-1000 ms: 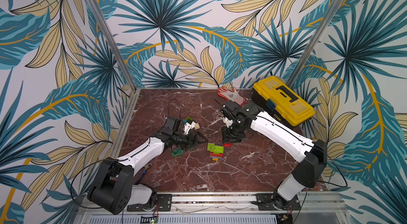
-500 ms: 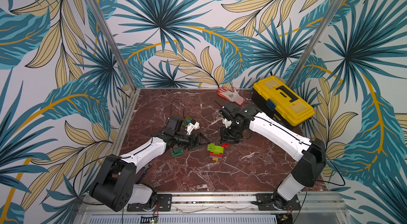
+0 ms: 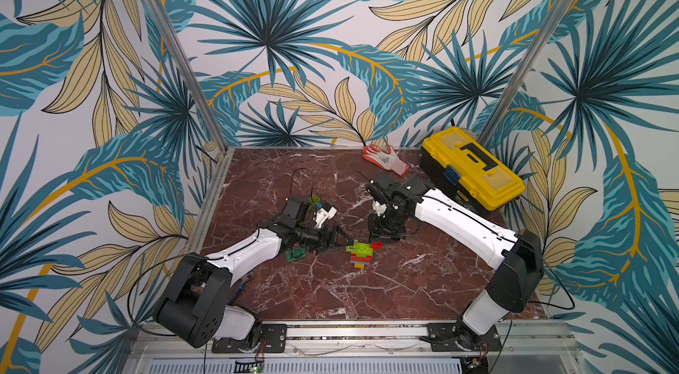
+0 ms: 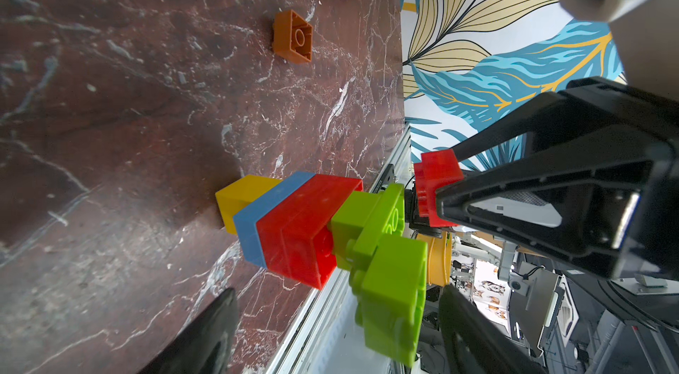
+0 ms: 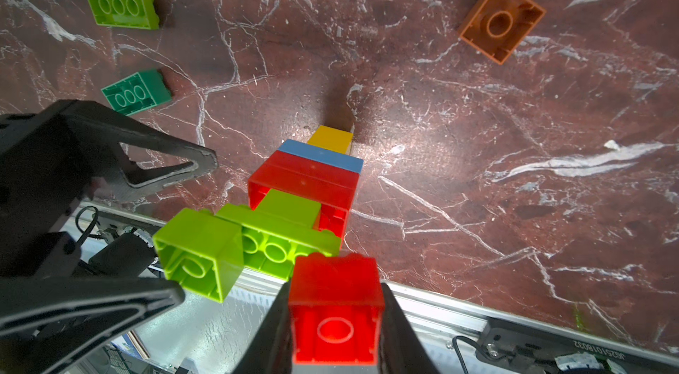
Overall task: Assemble a carrot with lego
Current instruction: Assemble the lego brick with the lego brick.
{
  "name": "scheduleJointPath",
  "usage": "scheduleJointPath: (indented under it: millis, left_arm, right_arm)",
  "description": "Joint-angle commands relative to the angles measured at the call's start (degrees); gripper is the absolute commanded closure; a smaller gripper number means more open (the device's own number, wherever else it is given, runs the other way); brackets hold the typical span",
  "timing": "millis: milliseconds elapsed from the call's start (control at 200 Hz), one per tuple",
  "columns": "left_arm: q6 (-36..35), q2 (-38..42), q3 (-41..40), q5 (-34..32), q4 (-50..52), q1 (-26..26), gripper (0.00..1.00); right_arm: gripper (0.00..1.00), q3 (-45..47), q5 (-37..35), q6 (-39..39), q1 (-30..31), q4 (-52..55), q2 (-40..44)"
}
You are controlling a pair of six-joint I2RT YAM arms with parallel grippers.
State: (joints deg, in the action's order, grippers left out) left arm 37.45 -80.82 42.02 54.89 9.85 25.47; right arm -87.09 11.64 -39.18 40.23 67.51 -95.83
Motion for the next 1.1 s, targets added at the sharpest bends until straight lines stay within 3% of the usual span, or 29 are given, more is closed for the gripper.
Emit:
scheduleJointPath:
  millis: [0, 1096]
  left_arm:
    - [-1.3, -0.4, -1.0, 0.1, -0.9, 0.3, 0.14]
    - [-2.8, -1.5, -0.6, -1.8, 2.3, 0.5, 0.15]
  right_arm:
    - [0.71, 1.4, -0.6, -1.5, 0.6, 0.0, -0.6]
    - [0.72, 2.9, -3.7, -1.6, 2.6, 1.7, -2.2]
